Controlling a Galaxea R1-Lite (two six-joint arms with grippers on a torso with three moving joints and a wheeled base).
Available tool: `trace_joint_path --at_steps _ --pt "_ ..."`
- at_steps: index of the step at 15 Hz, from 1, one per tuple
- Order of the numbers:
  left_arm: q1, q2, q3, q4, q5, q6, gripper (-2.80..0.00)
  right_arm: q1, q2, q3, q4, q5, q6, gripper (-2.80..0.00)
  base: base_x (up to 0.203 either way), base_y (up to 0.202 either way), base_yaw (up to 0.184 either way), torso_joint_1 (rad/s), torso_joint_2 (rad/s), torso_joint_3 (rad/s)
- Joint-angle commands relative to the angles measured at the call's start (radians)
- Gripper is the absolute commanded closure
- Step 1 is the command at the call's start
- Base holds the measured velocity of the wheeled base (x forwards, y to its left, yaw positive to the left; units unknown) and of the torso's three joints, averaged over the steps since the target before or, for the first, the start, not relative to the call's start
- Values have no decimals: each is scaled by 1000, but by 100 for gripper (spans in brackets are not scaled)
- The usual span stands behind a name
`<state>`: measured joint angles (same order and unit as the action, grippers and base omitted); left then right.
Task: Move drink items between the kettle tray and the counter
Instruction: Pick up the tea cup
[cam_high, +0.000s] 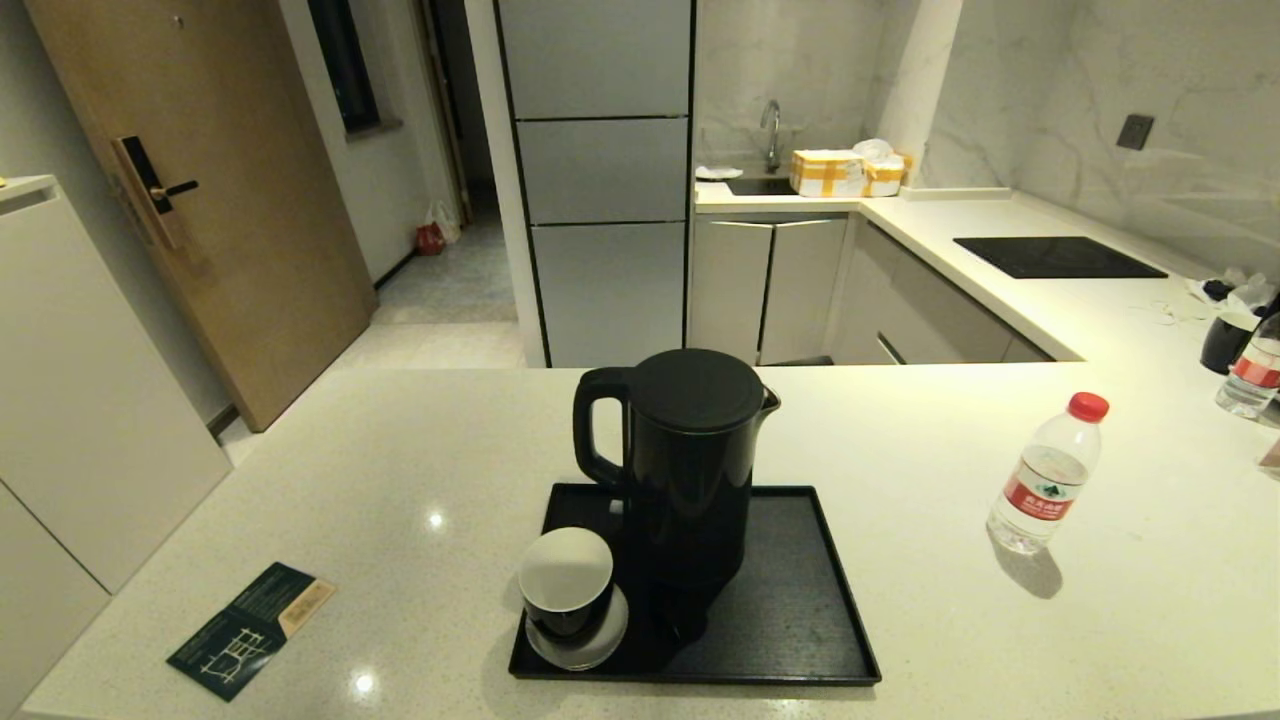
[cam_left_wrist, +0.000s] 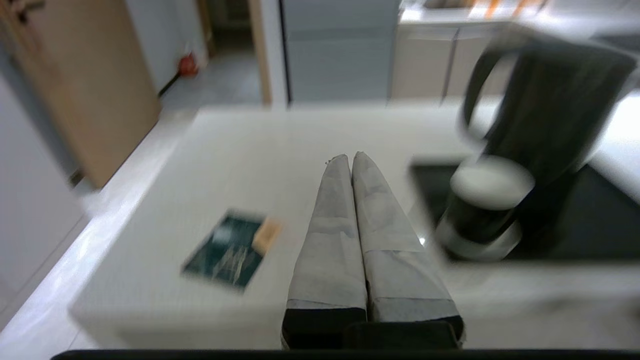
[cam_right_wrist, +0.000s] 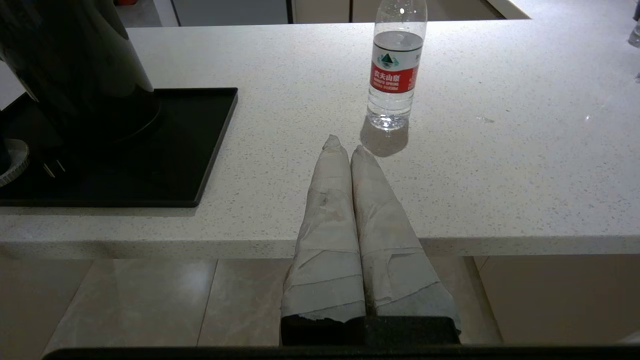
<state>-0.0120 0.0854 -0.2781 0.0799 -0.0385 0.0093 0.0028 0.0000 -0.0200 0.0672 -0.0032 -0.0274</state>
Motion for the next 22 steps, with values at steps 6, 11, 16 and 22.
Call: trace_joint_path --at_steps 6,11,16,22 --pt "-115 310 -263 451 -129 -49 0 0 2 0 0 0 -2 0 0 0 0 0 0 0" --pt "-234 515 -91 257 -183 -55 0 0 2 0 0 0 0 0 0 0 0 0 0 0" --pt "-237 1019 -109 5 -278 -30 0 0 2 0 0 0 -2 0 0 0 0 0 0 0" --pt "-158 1672 83 -992 -374 118 0 0 2 0 0 0 0 0 0 0 0 0 0 0"
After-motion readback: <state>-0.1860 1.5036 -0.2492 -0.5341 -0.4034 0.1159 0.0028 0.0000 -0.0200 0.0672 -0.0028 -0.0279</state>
